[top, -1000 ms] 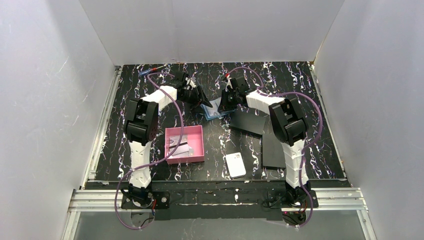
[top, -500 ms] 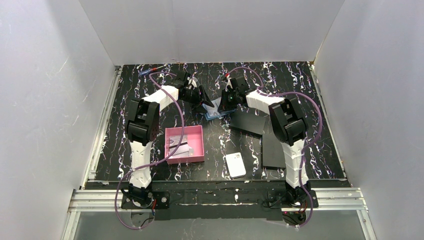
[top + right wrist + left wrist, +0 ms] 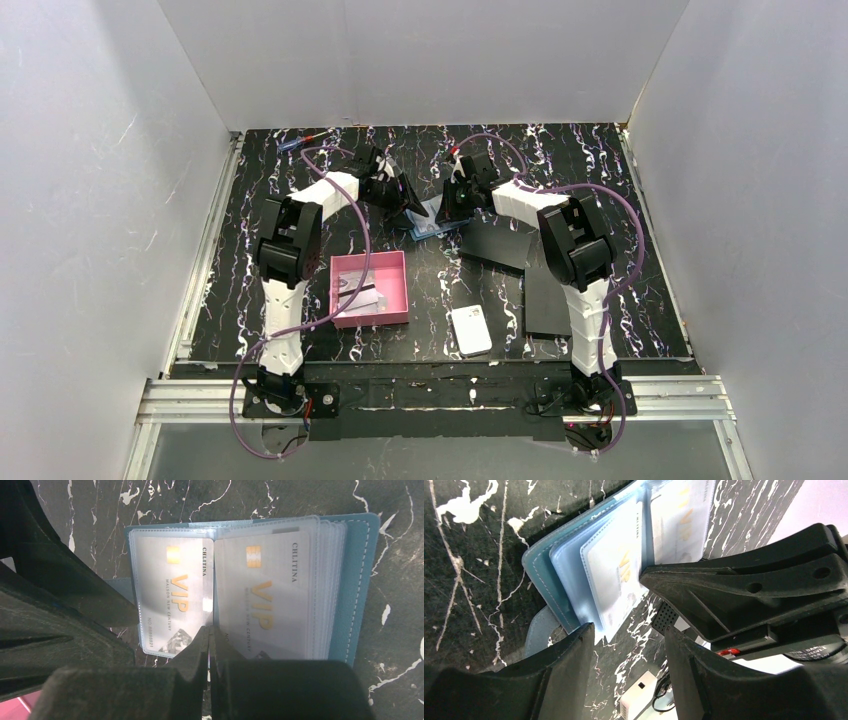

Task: Put the credit cards into the card holder
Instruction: Turn over the card slot in the card holder.

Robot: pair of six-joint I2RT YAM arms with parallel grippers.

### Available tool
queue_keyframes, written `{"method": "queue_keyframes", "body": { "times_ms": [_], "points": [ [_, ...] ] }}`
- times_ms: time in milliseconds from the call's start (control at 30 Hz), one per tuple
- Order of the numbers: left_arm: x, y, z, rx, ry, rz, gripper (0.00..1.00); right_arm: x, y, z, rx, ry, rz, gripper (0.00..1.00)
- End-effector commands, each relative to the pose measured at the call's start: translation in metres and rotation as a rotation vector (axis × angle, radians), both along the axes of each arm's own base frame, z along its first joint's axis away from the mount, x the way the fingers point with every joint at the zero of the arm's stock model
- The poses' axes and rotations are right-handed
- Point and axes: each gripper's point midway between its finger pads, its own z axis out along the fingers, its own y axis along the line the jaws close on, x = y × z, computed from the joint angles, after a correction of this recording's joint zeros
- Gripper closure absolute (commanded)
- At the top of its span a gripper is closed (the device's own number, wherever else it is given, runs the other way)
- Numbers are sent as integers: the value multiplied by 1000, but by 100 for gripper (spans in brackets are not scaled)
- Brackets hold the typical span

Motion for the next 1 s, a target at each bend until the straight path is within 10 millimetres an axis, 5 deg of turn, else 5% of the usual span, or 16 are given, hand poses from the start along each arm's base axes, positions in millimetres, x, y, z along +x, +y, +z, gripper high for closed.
{"method": "queue_keyframes", "body": {
  "times_ms": [0,267,600,800,967],
  "points": [
    [1,-6,4,-4,-5,-15,48,-4,-3,-21,-50,30,14,95],
    [6,-22,11,-74,-23,-46,55,-6,-1,-20,-36,37,19,95],
    [10,-33,20,-125,-59,-59,60,3,3,30,131,48,-45,87],
    [14,-40,24,-148,-70,-68,55,11,-25,61,90,17,-120,84],
    [17,-53,30,-165,-87,-85,53,14,-67,81,57,-10,-179,82]
  ]
}}
